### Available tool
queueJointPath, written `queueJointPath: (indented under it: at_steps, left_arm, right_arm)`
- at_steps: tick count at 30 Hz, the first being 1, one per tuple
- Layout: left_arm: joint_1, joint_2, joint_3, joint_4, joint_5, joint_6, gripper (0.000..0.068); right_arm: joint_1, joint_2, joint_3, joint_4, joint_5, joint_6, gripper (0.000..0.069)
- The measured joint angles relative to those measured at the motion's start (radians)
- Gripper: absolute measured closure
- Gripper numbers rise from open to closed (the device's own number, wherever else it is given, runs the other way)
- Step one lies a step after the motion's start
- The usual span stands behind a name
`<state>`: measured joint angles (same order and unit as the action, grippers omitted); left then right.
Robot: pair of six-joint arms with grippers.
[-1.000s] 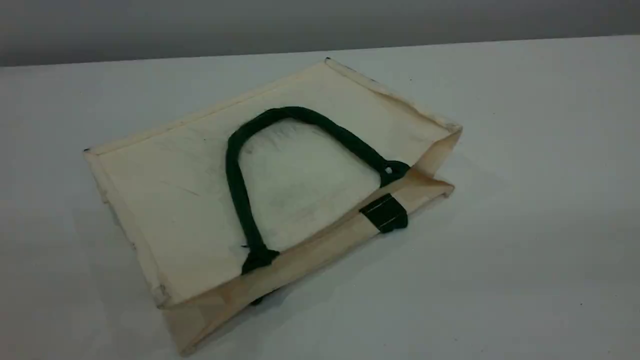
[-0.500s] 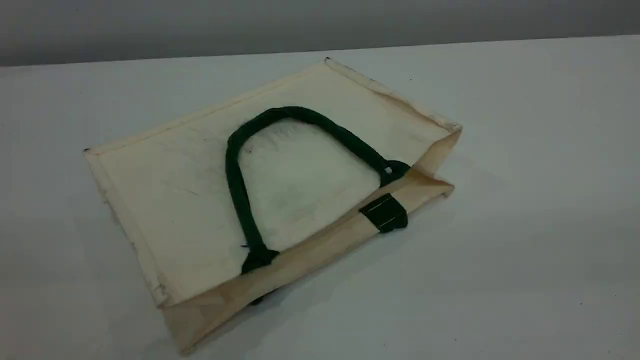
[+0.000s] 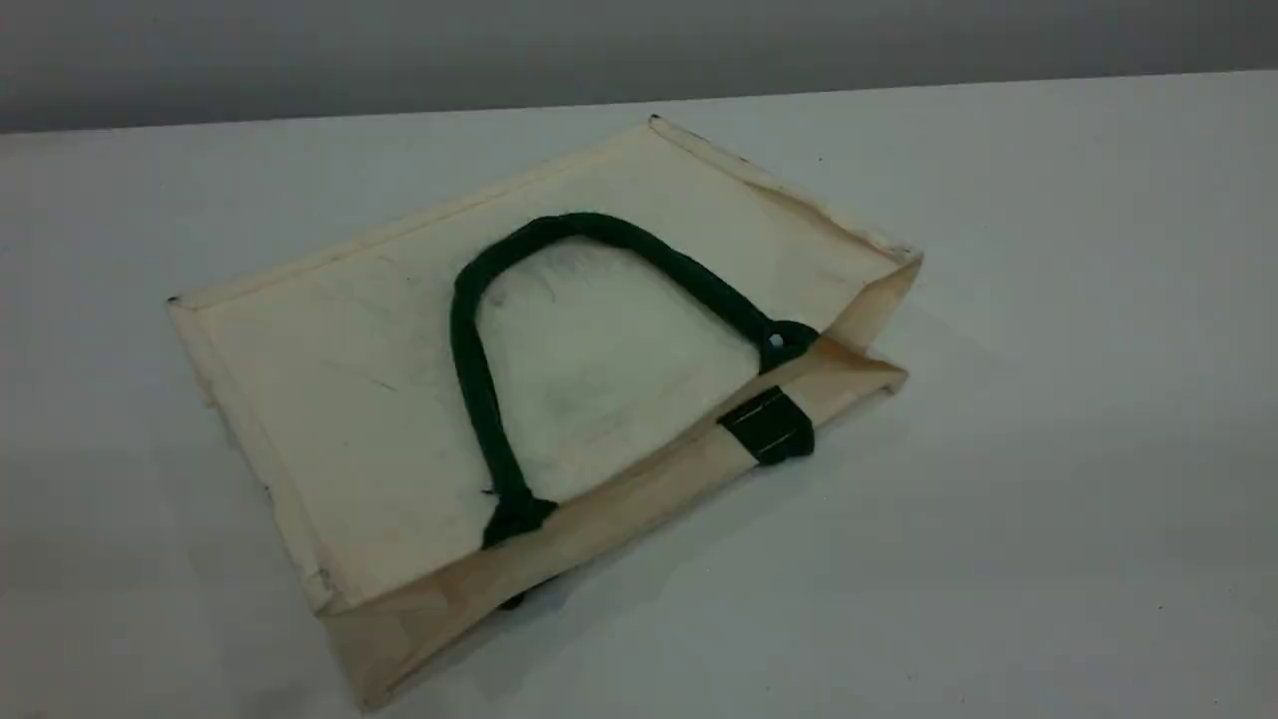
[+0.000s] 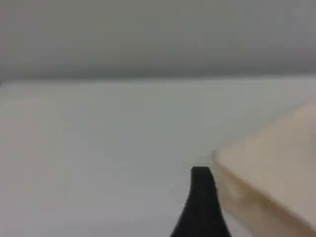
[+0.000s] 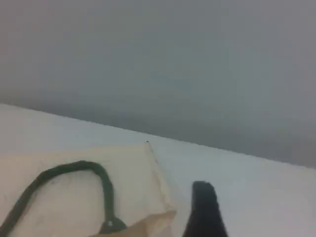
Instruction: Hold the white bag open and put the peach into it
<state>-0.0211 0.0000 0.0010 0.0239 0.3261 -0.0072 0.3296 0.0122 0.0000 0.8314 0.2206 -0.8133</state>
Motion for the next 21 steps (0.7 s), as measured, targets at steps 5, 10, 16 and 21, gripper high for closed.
queueJointPath:
  at_steps: [5,10,16,21]
  left_arm:
    - [0.000,0.000,-0.001,0.002,0.022,0.000,0.0174]
    - [0.000,0.000,-0.001,0.003,0.020,0.000,0.0174]
    - [0.000,0.000,-0.001,0.003,0.019,0.000,0.0174]
    - [0.000,0.000,-0.001,0.003,0.019,0.000,0.0174]
  right_arm:
    - [0.000,0.000,0.000,0.000,0.000,0.000,0.0271]
    - [0.000,0.000,0.000,0.000,0.000,0.000,0.0289]
    - [0.000,0.000,0.000,0.000,0.000,0.000,0.0307]
    - [0.000,0.000,0.000,0.000,0.000,0.000,0.0307]
